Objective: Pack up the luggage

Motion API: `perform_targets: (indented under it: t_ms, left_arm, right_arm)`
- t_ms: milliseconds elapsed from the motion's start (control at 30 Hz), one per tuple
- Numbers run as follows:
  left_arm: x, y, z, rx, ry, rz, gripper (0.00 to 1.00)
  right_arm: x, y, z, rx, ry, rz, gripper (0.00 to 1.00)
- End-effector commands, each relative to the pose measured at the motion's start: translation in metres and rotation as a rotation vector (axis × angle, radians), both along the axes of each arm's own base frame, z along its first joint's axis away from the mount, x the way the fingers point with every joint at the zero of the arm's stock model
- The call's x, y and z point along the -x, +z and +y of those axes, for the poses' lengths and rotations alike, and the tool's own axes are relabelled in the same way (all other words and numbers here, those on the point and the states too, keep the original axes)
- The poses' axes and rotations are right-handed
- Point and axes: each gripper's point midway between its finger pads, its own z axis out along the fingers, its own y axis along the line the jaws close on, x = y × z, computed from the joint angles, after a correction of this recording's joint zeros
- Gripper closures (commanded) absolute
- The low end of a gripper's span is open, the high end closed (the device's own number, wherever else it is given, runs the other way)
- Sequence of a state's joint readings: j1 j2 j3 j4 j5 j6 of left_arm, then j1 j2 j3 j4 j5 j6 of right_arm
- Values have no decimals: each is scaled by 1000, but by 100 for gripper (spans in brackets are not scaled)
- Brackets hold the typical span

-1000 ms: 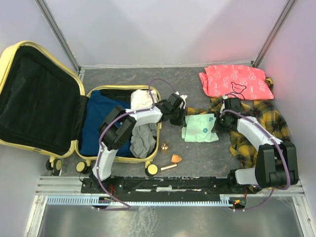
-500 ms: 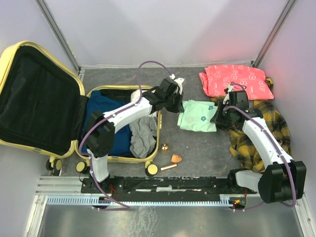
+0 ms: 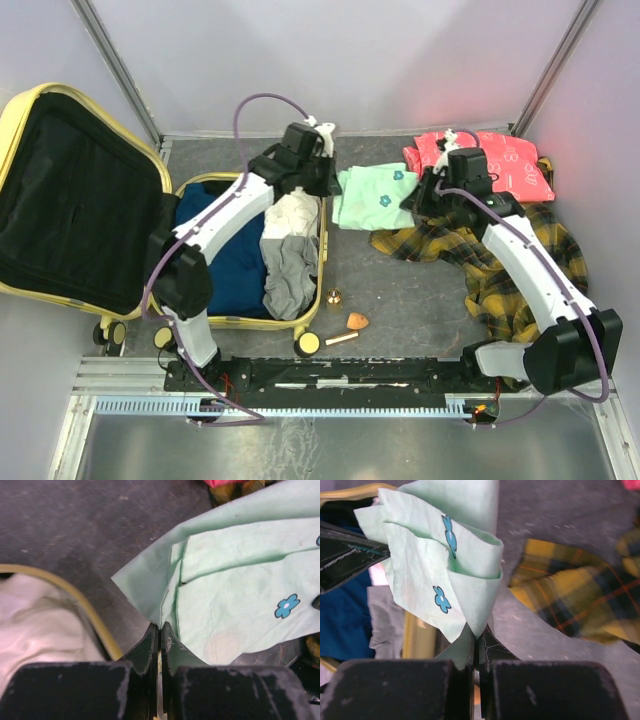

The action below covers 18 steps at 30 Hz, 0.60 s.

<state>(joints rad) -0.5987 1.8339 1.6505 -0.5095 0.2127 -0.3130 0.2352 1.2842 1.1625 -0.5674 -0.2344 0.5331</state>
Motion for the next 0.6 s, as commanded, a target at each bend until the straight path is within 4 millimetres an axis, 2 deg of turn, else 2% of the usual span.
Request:
perform_targets:
  t_ms: [0,267,433,500,567]
  left_arm:
    - [-9,58,50,24,44,-105,97]
    - [-14,43,147,-38,245,-67,97]
    - [-11,26,191,-130,330,-70,97]
    - [-12,16,206,-175,354,-72,97]
    - [-15,5,220,-215,369,-73,97]
  right_arm:
    - [-28,41,43,-84,46,-133,98]
    - [-48,41,141,-100,223,-142,98]
    - [-40,16,204,-92,320,-111,99]
    - [-37,2,223,-81,346,-103,98]
    - [-38,-12,233,-65,347,-94,98]
